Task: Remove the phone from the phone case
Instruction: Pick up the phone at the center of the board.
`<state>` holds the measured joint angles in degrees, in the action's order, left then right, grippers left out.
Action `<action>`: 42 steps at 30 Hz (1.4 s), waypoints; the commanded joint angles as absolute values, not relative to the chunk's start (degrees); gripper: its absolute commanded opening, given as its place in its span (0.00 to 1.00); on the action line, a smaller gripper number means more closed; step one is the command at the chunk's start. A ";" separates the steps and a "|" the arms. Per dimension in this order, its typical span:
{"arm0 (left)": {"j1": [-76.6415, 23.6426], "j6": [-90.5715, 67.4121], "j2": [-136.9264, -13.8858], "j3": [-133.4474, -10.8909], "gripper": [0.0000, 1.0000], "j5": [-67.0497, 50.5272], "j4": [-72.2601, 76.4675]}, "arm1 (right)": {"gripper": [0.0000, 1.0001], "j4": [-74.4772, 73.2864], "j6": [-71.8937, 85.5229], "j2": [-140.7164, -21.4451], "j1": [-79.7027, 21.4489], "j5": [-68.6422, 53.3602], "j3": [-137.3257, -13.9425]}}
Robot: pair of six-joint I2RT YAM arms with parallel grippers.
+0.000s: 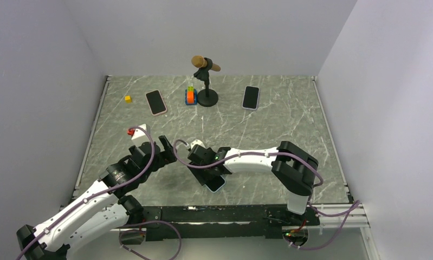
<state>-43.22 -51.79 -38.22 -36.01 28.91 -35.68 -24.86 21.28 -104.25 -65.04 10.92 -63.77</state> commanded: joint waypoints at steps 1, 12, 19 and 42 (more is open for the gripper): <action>-43.36 -53.30 -38.39 -36.97 0.99 27.86 -35.32 | 0.60 -24.96 23.27 -104.69 -64.80 13.17 -58.10; -41.68 -59.70 -43.46 -29.78 0.99 10.46 -18.74 | 0.06 -5.07 30.73 -85.39 -58.77 10.15 -44.83; -40.19 -61.15 -49.02 -26.83 0.99 -1.58 -5.02 | 0.00 -0.99 31.02 -80.71 -54.27 3.24 -42.57; -39.50 -63.70 -65.19 -29.42 0.67 -10.67 6.13 | 0.00 10.46 32.56 -75.78 -55.06 -3.57 -40.08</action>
<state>-39.66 -62.78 -64.51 -27.64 -8.99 2.50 3.01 31.77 -79.31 -54.94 -2.61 -40.40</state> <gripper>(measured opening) 0.690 0.725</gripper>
